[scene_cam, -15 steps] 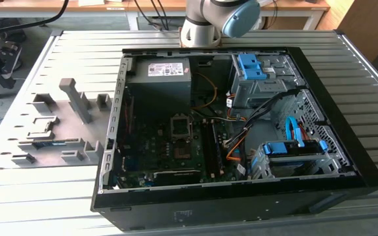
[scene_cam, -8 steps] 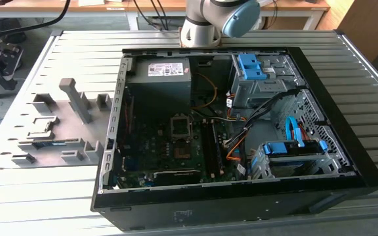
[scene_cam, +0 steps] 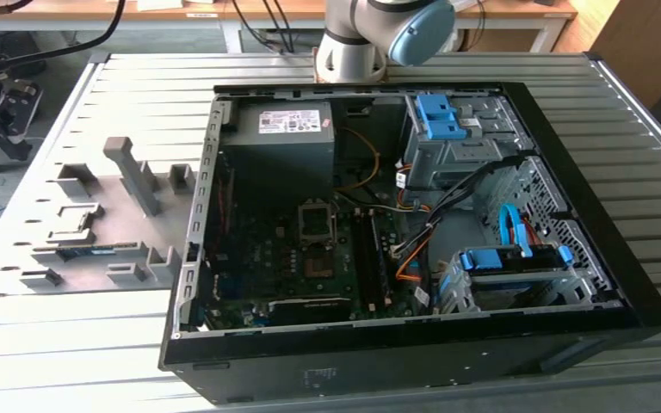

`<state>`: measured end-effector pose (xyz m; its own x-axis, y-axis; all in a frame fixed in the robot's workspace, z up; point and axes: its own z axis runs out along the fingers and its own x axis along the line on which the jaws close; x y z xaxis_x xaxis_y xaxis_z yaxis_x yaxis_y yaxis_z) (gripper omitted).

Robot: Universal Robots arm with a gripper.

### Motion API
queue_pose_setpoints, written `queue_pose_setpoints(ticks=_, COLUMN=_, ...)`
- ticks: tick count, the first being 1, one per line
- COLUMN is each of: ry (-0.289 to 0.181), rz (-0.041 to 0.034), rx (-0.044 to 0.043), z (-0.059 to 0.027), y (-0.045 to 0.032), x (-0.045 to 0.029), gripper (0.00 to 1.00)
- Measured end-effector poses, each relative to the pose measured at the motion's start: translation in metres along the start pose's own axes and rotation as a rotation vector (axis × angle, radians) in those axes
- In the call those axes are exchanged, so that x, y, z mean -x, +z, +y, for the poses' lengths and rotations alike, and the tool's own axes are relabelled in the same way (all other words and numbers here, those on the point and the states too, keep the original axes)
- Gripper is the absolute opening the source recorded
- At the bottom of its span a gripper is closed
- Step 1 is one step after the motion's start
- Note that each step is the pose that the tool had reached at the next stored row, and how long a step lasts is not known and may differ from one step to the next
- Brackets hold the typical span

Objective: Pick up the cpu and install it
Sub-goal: 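Reach for the cpu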

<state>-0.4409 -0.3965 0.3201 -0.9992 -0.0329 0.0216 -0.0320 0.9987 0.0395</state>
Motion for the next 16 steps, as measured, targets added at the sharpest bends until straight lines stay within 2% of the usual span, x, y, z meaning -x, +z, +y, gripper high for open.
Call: queue_pose_setpoints(ticks=16, ry=0.000, rz=0.0000, rx=0.0000, z=-0.0003, y=0.0077, x=0.0002, gripper=0.10)
